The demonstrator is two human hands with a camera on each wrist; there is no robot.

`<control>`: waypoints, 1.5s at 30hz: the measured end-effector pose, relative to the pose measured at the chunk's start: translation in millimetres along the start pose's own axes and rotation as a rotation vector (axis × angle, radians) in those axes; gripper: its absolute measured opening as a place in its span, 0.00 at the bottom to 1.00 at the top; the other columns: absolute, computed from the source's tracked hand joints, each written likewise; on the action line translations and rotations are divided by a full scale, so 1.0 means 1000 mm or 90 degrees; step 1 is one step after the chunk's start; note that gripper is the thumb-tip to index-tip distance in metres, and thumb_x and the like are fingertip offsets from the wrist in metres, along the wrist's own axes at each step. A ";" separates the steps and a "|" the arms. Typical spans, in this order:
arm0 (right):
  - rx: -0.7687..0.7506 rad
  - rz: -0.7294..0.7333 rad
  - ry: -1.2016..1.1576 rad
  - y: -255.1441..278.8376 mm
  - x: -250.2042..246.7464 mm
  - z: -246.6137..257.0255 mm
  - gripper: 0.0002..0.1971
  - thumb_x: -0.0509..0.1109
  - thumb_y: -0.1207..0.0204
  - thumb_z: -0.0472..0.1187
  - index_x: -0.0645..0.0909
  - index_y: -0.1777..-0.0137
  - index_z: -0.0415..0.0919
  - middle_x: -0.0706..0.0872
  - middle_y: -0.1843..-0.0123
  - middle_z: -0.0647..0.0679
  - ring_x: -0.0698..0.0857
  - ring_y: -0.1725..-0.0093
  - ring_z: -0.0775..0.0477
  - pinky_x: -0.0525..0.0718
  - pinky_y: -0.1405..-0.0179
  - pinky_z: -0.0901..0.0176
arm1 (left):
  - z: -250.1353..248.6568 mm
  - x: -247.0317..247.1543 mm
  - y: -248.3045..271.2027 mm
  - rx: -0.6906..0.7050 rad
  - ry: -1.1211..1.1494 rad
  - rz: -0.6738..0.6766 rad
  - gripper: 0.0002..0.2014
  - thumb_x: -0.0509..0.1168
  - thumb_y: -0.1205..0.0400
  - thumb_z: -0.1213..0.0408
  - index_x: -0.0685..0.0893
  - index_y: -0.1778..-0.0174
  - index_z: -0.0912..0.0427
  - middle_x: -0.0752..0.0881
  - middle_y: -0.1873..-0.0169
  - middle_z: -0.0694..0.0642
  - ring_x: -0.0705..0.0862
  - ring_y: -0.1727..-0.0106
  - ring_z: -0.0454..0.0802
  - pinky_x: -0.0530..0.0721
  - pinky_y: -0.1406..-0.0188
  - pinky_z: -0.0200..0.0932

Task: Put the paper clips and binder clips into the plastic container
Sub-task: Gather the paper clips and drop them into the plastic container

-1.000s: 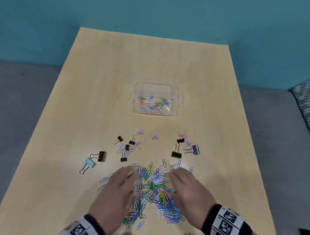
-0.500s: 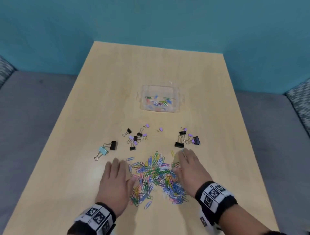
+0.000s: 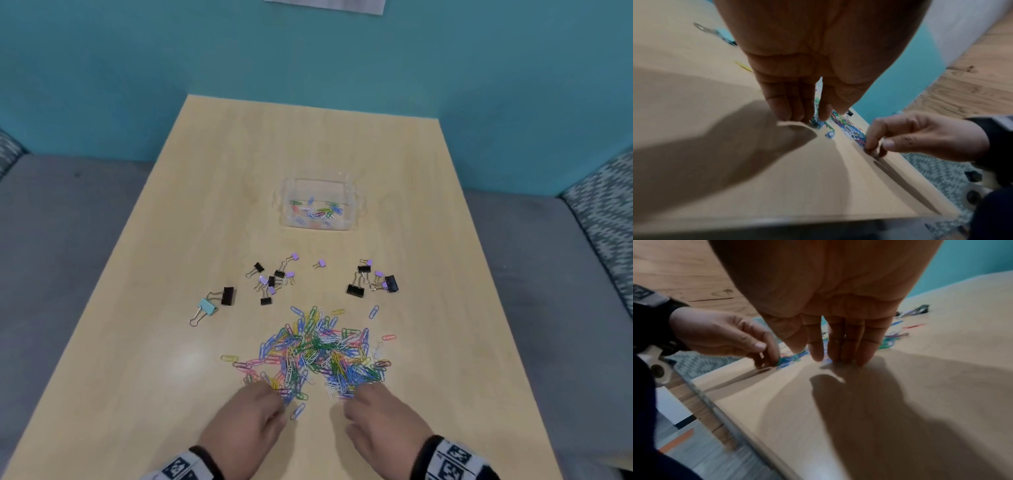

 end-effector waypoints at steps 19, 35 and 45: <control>0.253 -0.104 -0.157 -0.039 -0.033 -0.018 0.30 0.57 0.17 0.50 0.55 0.18 0.43 0.55 0.16 0.44 0.49 0.17 0.46 0.48 0.22 0.61 | -0.005 -0.008 -0.046 -0.176 0.046 -0.090 0.28 0.61 0.19 0.57 0.65 0.21 0.55 0.64 0.21 0.56 0.60 0.21 0.52 0.59 0.21 0.46; 0.200 0.020 -0.025 -0.052 -0.035 -0.027 0.43 0.65 0.26 0.62 0.45 0.18 0.54 0.49 0.17 0.47 0.55 0.21 0.40 0.67 0.28 0.44 | -0.004 -0.012 -0.066 -0.167 -0.220 0.031 0.49 0.70 0.36 0.35 0.58 0.21 0.45 0.58 0.19 0.55 0.56 0.19 0.61 0.67 0.28 0.61; 0.192 -0.009 0.044 -0.095 -0.026 -0.014 0.29 0.71 0.28 0.45 0.66 0.27 0.48 0.74 0.32 0.43 0.74 0.41 0.37 0.81 0.55 0.45 | -0.012 -0.005 -0.103 -0.150 -0.178 -0.019 0.31 0.72 0.29 0.52 0.73 0.30 0.50 0.73 0.35 0.55 0.69 0.39 0.56 0.80 0.46 0.49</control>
Point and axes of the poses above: each hand's wrist, its own y-axis away from the middle knuckle, its own x-axis out of the palm, z = x × y, the point moved 5 cm from there along -y, towards the middle knuckle
